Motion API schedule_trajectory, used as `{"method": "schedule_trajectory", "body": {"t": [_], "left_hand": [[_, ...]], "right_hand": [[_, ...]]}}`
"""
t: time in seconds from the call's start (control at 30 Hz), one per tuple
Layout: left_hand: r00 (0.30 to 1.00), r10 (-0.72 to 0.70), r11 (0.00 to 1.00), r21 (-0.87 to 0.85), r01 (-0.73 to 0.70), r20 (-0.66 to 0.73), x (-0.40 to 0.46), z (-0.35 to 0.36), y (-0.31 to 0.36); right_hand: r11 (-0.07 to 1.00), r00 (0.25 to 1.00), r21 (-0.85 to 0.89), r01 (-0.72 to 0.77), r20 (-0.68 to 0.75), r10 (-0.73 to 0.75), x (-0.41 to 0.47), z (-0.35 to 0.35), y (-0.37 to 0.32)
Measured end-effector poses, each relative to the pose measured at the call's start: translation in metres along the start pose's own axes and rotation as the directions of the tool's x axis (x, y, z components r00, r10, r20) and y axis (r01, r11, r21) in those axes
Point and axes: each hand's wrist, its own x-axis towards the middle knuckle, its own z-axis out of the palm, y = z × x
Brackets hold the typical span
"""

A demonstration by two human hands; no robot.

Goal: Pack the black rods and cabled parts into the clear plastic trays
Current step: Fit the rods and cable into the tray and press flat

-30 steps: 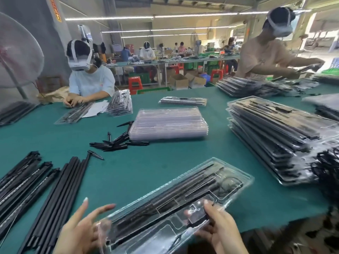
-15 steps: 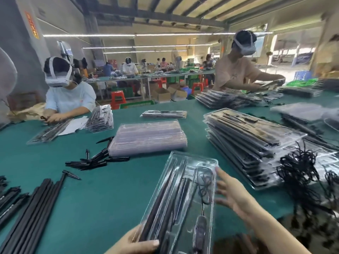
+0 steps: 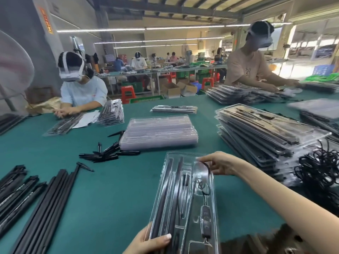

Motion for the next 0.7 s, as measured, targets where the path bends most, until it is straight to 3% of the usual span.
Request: {"method": "schedule_trajectory", "body": {"t": [0.13, 0.3, 0.53, 0.63, 0.7], "left_hand": [[0.996, 0.082, 0.986, -0.147, -0.075, 0.039, -0.001, -0.01, 0.0], [0.995, 0.008, 0.967, -0.255, 0.018, 0.1, -0.001, -0.017, 0.0], [0.996, 0.084, 0.949, -0.306, -0.073, 0.024, 0.006, -0.013, 0.015], [0.994, 0.101, 0.958, -0.267, -0.108, -0.039, 0.009, 0.005, 0.045], [0.988, 0.14, 0.971, -0.189, -0.15, -0.065, 0.014, 0.018, 0.071]], "right_hand": [[1.0, 0.999, 0.005, -0.03, 0.021, 0.03, 0.018, 0.013, -0.005], [0.998, 1.0, 0.061, 0.01, -0.01, -0.01, 0.037, 0.029, -0.004], [0.977, 0.997, 0.201, 0.067, -0.037, -0.061, 0.032, 0.035, -0.009], [0.917, 0.993, 0.399, -0.013, 0.109, -0.033, 0.013, 0.023, -0.022], [0.901, 0.966, 0.429, -0.06, 0.254, -0.057, -0.012, 0.01, -0.029]]}}
